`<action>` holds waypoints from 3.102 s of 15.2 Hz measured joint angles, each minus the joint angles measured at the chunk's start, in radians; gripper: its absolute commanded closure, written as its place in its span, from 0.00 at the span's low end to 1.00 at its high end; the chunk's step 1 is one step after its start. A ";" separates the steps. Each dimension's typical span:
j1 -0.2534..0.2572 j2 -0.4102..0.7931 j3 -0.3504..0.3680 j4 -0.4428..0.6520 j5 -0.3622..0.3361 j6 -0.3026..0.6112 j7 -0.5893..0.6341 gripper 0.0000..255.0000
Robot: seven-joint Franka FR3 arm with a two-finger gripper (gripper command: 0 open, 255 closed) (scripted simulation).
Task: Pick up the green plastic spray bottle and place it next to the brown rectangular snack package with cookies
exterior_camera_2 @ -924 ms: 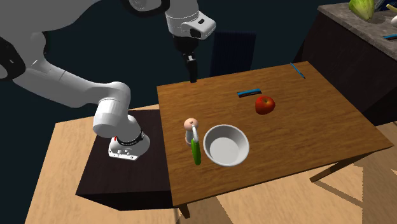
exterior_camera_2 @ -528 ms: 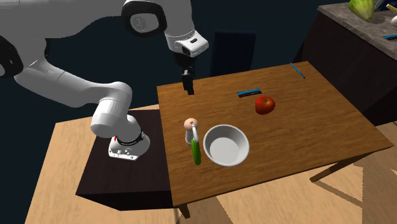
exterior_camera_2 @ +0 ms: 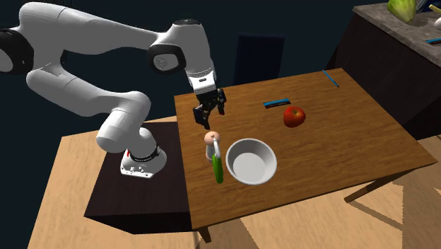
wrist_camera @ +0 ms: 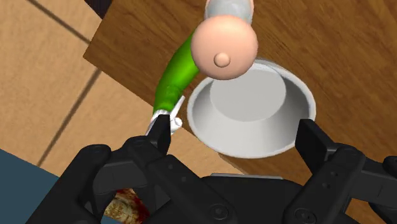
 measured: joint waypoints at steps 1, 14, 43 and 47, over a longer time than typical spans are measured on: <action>-0.029 0.008 0.037 -0.024 0.003 0.040 0.068 0.00; -0.360 0.150 0.475 -0.214 0.055 0.414 0.744 0.00; -0.372 0.123 0.424 -0.186 0.036 0.372 0.699 1.00; -0.347 0.070 0.378 -0.166 0.035 0.298 0.667 1.00</action>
